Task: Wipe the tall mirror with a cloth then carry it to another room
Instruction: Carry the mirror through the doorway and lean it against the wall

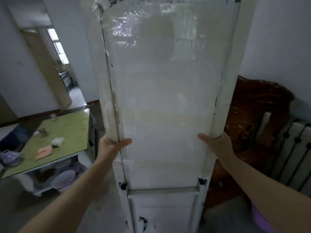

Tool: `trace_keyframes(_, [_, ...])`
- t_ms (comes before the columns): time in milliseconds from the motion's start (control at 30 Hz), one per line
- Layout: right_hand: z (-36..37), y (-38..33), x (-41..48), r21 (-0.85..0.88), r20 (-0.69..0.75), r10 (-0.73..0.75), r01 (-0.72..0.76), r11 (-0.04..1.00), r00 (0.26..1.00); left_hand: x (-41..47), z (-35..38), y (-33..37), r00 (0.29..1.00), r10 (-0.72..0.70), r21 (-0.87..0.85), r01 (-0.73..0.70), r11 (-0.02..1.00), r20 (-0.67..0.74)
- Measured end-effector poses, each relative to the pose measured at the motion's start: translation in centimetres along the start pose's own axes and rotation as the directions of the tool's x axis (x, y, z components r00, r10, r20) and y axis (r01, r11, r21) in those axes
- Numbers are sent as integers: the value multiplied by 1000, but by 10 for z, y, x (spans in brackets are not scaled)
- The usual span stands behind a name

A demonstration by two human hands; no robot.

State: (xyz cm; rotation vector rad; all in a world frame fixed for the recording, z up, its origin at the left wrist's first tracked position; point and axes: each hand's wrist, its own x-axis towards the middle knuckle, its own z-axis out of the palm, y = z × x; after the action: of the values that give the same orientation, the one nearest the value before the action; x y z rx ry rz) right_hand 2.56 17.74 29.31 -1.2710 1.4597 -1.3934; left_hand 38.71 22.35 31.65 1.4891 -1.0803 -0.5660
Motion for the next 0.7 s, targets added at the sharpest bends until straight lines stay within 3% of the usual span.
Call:
trace_keyframes(300, [125,-17,56,180,126,-15,-8,984,992,74,-66,-4,988,4,55,5,998,-157])
trace_keyframes(600, [235,-35,168,234,211,-45,-6,972,976,194,-79,-13,976,14,79,3,997,-217])
trace_keyframes(700, [270,-39,205,178,232,-45,3,984,972,238,-79,-24,969,-1,66,17,998,-246])
